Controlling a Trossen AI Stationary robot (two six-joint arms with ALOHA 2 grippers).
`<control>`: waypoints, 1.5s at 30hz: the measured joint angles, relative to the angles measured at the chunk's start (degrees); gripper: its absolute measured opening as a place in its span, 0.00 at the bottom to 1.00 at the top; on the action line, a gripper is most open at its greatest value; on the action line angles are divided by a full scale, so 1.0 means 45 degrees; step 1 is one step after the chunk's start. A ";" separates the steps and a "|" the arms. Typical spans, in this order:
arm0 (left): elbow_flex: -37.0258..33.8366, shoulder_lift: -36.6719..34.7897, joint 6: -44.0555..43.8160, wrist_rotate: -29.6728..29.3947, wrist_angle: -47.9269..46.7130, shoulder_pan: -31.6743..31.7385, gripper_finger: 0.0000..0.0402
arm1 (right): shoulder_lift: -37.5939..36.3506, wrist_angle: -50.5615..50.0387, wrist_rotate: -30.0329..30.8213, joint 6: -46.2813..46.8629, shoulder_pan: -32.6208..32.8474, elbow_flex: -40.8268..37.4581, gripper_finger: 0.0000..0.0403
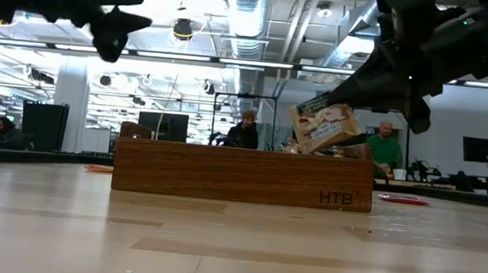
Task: Pick & Place Tea
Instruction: Put the gold tea bag into the right section of the wooden organizer
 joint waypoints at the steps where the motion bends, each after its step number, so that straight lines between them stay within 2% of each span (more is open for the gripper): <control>1: -0.0144 -0.0196 -0.0068 -0.0001 -0.0003 0.0000 0.39 | 0.0001 -0.0003 0.0048 0.0006 -0.0010 0.0000 0.00; 5: -0.0481 -0.0796 -0.0113 -0.0001 0.0002 0.0000 0.39 | 0.0000 0.0007 0.0014 0.0023 -0.0081 0.0000 0.00; 12: -0.0488 -0.0832 -0.0119 -0.0001 -0.0024 0.0000 0.39 | 0.0000 0.0089 -0.0233 0.0242 -0.0299 0.0000 0.00; 31: -0.0488 -0.0809 -0.0114 -0.0006 -0.0272 0.0000 0.39 | 0.0001 -0.0181 -0.2229 0.0299 -0.1261 0.0000 0.00; 45: -0.0488 -0.0809 -0.0148 -0.0011 -0.0389 0.0000 0.39 | 0.0005 -0.0355 -0.2197 0.0342 -0.1570 0.0000 0.00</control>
